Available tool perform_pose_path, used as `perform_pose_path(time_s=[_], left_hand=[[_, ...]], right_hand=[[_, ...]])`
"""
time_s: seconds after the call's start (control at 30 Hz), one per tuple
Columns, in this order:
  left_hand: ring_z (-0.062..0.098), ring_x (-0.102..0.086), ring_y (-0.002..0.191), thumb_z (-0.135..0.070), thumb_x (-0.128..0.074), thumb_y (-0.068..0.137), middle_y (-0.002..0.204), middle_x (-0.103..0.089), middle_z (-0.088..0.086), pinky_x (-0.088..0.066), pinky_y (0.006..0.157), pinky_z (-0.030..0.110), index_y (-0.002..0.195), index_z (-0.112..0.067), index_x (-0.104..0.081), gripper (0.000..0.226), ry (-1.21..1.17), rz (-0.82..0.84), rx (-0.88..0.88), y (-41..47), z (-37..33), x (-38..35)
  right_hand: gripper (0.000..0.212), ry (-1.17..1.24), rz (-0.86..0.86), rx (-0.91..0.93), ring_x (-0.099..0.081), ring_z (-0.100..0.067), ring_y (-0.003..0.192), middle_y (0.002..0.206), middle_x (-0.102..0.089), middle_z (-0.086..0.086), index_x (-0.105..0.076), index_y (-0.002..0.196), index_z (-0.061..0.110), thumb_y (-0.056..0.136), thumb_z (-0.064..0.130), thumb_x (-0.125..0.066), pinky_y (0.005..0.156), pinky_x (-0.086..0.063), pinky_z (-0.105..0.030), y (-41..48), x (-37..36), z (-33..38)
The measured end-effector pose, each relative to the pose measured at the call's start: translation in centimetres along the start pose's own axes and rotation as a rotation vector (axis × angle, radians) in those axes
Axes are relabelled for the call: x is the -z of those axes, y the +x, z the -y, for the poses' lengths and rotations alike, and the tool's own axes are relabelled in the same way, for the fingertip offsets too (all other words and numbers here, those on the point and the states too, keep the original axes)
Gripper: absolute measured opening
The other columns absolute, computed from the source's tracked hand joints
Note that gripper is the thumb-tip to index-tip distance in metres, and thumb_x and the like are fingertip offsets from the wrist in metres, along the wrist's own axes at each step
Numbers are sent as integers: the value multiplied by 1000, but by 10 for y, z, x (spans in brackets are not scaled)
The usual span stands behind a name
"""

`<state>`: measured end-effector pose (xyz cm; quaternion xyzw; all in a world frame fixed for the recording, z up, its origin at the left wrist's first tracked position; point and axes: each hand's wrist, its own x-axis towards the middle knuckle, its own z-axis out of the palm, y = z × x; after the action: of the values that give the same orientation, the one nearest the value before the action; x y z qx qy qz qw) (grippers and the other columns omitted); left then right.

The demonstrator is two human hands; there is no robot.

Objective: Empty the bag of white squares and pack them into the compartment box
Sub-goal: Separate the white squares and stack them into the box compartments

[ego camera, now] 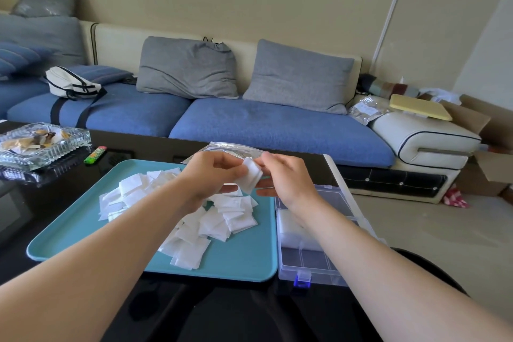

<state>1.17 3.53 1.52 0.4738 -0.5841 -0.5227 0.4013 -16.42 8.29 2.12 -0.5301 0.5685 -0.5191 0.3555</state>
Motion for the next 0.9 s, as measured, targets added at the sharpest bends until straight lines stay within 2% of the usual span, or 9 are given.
perform_pose_path(time_s=[0.1,0.17,0.23,0.33,0.4,0.47,0.57,0.7,0.9], left_hand=[[24,-78,95,-14,-82,89,100,-79,9,-66,79,40,109,-14,-74,21,-25,0,-53,-5,-4,-6],[23,-77,95,-15,-81,91,103,-77,9,-66,76,39,111,-16,-75,21,24,5,-85,-9,-3,-14],[23,-76,96,-15,-81,91,105,-75,9,-66,75,37,104,-13,-77,14,54,1,-115,-12,0,-25],[21,-77,88,-15,-83,90,95,-78,8,-66,76,39,98,-14,-78,9,62,-32,-105,-14,0,-37],[17,-78,83,-17,-80,91,86,-80,2,-65,82,40,95,-18,-79,3,242,6,-136,-14,2,-43],[14,-75,88,-21,-77,93,90,-79,-4,-60,89,38,97,-21,-81,6,556,88,-235,-16,5,-50],[12,-66,110,-33,-71,97,118,-72,-11,-50,98,29,118,-28,-75,22,836,257,-345,-28,9,-64],[16,-50,130,-35,-66,101,141,-59,-8,-38,106,30,135,-30,-65,34,995,375,-443,-35,10,-77],[20,-52,126,-35,-66,102,132,-62,-4,-44,106,40,125,-28,-71,25,1066,399,-473,-36,13,-86]], right_hand=[[7,-83,-7,40,-77,-20,87,85,-81,2,-79,99,18,92,19,-77,79,-66,-41,-1,4,-3],[17,-149,-35,55,-76,-20,87,83,-80,5,-78,97,23,88,9,-73,81,-66,-44,-2,6,-6],[19,-154,-54,32,-76,-22,88,84,-80,6,-78,94,25,87,10,-71,82,-65,-46,-1,10,-8],[11,-174,-9,-50,-76,-20,94,88,-80,6,-79,96,27,92,18,-73,85,-65,-44,-1,23,-6],[23,-308,-29,-88,-74,-23,98,93,-77,5,-79,95,27,95,11,-63,85,-65,-45,-1,41,-5],[26,-417,-59,-173,-71,-28,95,94,-67,2,-78,96,21,96,7,-56,80,-66,-48,-7,61,-6],[20,-519,-6,-365,-76,-37,89,97,-69,-13,-75,95,15,98,6,-58,76,-67,-49,-12,84,-15],[27,-524,33,-506,-76,-38,85,103,-70,-21,-74,111,7,99,0,-50,73,-66,-45,-12,93,-22],[24,-531,38,-534,-77,-31,89,100,-76,-16,-79,100,11,93,-5,-62,77,-67,-43,-13,89,-26]])
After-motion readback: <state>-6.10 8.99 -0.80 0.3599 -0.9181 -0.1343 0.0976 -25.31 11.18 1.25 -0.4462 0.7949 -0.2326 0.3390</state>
